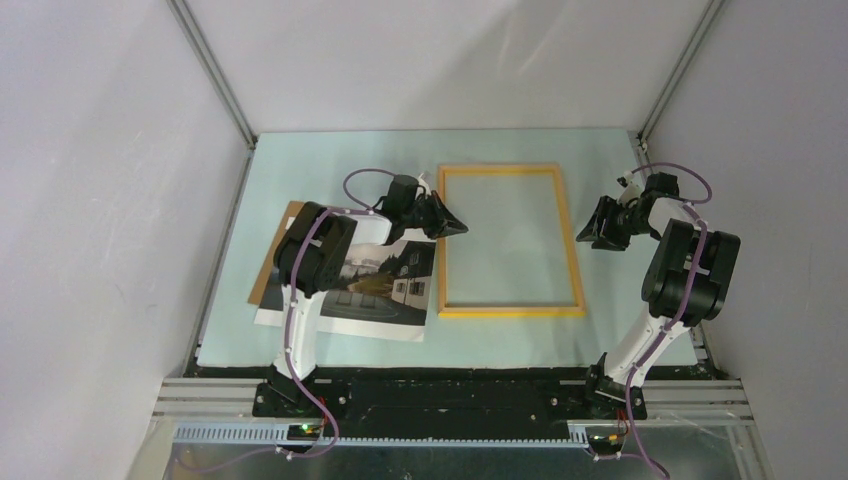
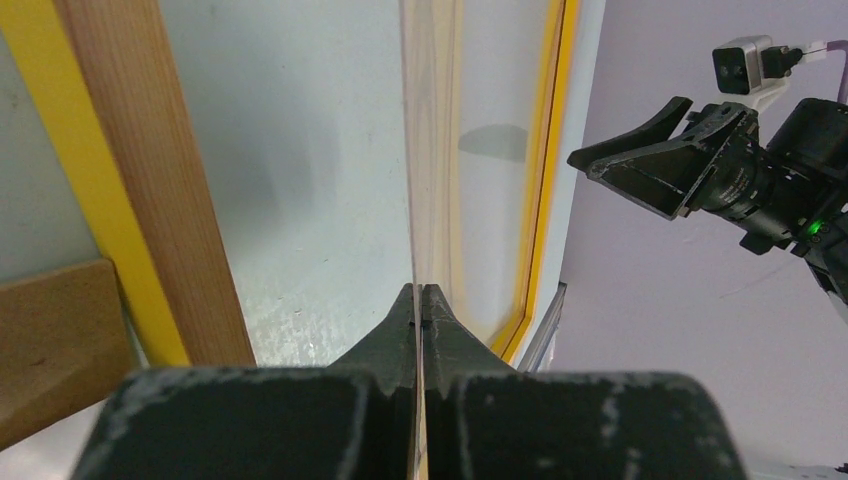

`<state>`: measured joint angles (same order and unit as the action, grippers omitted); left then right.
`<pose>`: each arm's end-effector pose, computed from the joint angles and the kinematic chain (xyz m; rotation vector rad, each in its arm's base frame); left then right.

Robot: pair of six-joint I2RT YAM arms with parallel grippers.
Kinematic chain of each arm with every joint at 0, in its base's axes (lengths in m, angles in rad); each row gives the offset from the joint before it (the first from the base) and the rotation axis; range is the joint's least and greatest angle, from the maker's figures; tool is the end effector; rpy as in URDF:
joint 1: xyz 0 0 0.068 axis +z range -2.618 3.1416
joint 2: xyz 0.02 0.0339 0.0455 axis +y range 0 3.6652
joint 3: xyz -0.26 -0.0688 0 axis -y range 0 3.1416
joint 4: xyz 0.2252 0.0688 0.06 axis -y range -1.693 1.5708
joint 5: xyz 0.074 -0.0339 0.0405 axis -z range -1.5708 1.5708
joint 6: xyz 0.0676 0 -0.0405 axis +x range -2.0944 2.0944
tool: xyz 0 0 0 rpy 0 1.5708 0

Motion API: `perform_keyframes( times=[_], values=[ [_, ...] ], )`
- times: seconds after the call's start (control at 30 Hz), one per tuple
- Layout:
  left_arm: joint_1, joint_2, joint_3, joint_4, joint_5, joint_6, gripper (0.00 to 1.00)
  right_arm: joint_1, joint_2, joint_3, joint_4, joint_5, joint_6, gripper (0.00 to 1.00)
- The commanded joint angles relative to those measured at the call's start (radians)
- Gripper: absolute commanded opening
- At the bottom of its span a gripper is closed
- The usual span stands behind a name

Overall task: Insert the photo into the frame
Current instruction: Place the photo frame item in the photo frame.

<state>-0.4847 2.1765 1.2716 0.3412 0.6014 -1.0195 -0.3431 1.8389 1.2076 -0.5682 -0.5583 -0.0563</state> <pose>0.3927 -0.2500 0.1179 -0.2378 2.4140 -1.4414 0.3452 -0.0853 0.1573 0.2333 2.5958 0.6342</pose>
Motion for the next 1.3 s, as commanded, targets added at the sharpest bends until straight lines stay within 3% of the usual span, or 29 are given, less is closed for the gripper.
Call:
perform_keyframes(
  times=[0.0,0.77,1.27],
  values=[
    [-0.014,-0.053,0.016,0.010,-0.010,0.015,0.00,0.001,0.006,-0.003,0.004,-0.019,-0.004,0.55],
    [-0.038,-0.053,0.008,-0.001,-0.009,-0.023,0.00,0.042,0.036,-0.003,0.001,-0.002,-0.005,0.55],
    [-0.051,-0.045,0.034,-0.115,-0.033,0.002,0.00,0.084,0.057,-0.002,0.008,0.041,-0.007,0.53]
  ],
)
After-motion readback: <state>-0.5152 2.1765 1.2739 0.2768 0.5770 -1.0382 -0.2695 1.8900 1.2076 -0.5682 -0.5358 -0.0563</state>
